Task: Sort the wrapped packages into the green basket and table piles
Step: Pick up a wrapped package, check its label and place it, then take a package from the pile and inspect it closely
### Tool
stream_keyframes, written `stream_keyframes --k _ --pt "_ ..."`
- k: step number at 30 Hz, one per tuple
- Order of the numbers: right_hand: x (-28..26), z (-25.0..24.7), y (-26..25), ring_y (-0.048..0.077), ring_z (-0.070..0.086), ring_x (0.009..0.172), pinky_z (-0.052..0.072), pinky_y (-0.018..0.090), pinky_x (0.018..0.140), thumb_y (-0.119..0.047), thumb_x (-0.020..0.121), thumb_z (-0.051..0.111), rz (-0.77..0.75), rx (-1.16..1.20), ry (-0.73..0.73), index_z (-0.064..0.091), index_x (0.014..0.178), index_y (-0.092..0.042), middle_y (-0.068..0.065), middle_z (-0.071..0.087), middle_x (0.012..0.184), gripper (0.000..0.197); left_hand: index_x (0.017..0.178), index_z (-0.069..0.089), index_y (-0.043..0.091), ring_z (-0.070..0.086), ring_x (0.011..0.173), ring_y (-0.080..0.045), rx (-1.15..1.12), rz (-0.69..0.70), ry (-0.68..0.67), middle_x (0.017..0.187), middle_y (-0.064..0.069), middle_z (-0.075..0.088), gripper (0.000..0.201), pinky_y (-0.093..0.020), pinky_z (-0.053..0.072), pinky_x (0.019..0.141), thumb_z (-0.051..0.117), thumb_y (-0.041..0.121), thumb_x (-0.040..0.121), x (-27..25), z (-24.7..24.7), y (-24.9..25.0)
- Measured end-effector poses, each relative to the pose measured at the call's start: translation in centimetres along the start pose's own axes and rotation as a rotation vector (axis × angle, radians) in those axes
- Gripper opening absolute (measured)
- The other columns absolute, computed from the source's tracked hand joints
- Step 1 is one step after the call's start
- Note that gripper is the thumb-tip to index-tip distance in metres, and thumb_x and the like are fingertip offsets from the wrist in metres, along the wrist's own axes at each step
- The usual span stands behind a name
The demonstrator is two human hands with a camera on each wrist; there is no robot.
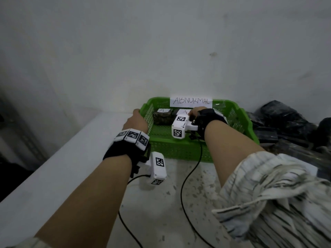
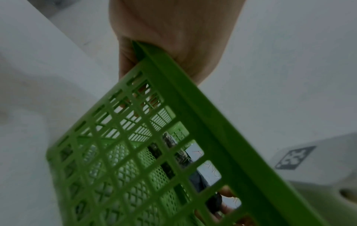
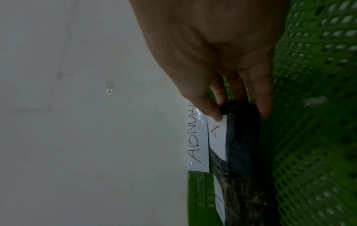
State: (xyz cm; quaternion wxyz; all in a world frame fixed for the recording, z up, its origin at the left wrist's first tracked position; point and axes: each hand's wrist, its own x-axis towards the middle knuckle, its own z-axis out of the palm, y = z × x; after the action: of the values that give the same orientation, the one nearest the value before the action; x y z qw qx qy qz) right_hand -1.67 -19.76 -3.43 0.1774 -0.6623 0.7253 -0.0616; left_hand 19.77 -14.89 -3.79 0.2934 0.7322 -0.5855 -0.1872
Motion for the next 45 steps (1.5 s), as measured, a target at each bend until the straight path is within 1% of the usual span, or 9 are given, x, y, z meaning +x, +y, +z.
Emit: stream_keyframes --k 5,10,13,16,20,25,28,34,45 --pt "1.1 0.8 0.5 0.03 0.063 0.093 0.052 0.049 0.089 -0.024 0.086 0.058 0.072 0.078 0.037 0.064 0.085 -0.019 0.013 0.066 0.109 0.009 0.14 0.034 0.018 0.052 0.116 -0.037 0.031 0.01 0.001 0.129 -0.022 0.053 0.043 -0.038 0.039 0.094 0.031 0.022 0.097 0.3 0.1 -0.2" --pt "0.9 2.0 1.3 0.017 0.045 0.085 0.04 0.014 0.028 -0.013 0.101 0.036 0.153 0.754 0.066 0.038 0.141 -0.005 0.013 0.043 0.141 0.041 0.14 0.033 0.018 0.053 0.114 -0.038 0.058 0.022 0.003 0.129 -0.023 0.053 0.043 -0.038 0.04 0.091 0.034 0.02 0.097 0.3 0.3 -0.3" --pt "0.6 1.8 0.8 0.027 0.06 0.094 0.06 0.032 0.065 -0.029 0.088 0.056 0.163 0.608 0.009 0.064 0.117 -0.009 0.017 0.061 0.122 0.036 0.14 0.033 0.016 0.052 0.115 -0.038 0.063 0.019 0.003 0.129 -0.023 0.053 0.043 -0.039 0.039 0.092 0.034 0.02 0.097 0.2 0.2 -0.2" --pt "0.6 1.7 0.5 0.032 0.065 0.091 0.052 0.046 0.09 -0.03 0.085 0.059 0.073 0.277 0.0 0.07 0.102 -0.012 0.013 0.068 0.101 0.027 0.14 0.034 0.016 0.053 0.114 -0.038 0.064 0.02 0.008 0.129 -0.023 0.053 0.043 -0.039 0.039 0.092 0.034 0.019 0.097 0.3 0.3 -0.2" --pt "0.2 1.0 0.4 0.026 0.062 0.079 0.051 0.031 0.078 -0.026 0.086 0.059 -0.003 0.096 0.047 0.069 0.104 -0.012 0.012 0.069 0.095 0.024 0.139 0.034 0.015 0.053 0.113 -0.038 0.071 0.021 0.018 0.127 -0.023 0.054 0.042 -0.038 0.039 0.09 0.034 0.019 0.097 0.4 0.4 -0.1" --pt "-1.3 -1.7 -0.7 0.029 0.057 0.117 0.049 0.029 0.09 -0.013 0.097 0.049 0.008 0.248 0.096 0.054 0.132 -0.006 0.015 0.057 0.133 0.037 0.14 0.036 0.014 0.051 0.118 -0.039 0.158 -0.006 0.079 0.131 -0.025 0.051 0.04 -0.046 0.039 0.101 0.033 0.023 0.101 0.7 1.2 0.3" --pt "-3.4 -3.9 -0.8 0.026 0.048 0.128 0.045 0.019 0.073 -0.014 0.094 0.055 0.009 0.567 0.109 0.046 0.137 -0.003 0.012 0.048 0.142 0.045 0.144 0.031 0.015 0.039 0.127 -0.038 0.268 -0.028 0.126 0.139 -0.025 0.039 0.047 -0.049 0.029 0.109 0.038 0.018 0.098 0.5 0.8 1.4" --pt "-7.1 -7.3 1.0 0.03 0.055 0.115 0.042 0.03 0.08 -0.032 0.092 0.059 0.047 0.622 0.226 0.052 0.129 0.001 0.014 0.056 0.131 0.05 0.132 0.044 0.008 0.045 0.123 -0.034 0.275 0.161 0.104 0.135 -0.018 0.045 0.043 -0.043 0.036 0.1 0.047 0.023 0.092 -4.5 1.6 7.3" --pt "-10.9 -8.4 17.0 0.024 0.056 0.111 0.046 0.03 0.089 -0.026 0.087 0.06 0.158 0.405 0.348 0.064 0.114 -0.007 0.01 0.06 0.123 0.033 0.134 0.044 0.012 0.049 0.122 -0.032 0.192 0.419 -0.173 0.135 -0.014 0.05 0.048 -0.042 0.041 0.098 0.035 0.042 0.098 -13.5 11.8 16.4"
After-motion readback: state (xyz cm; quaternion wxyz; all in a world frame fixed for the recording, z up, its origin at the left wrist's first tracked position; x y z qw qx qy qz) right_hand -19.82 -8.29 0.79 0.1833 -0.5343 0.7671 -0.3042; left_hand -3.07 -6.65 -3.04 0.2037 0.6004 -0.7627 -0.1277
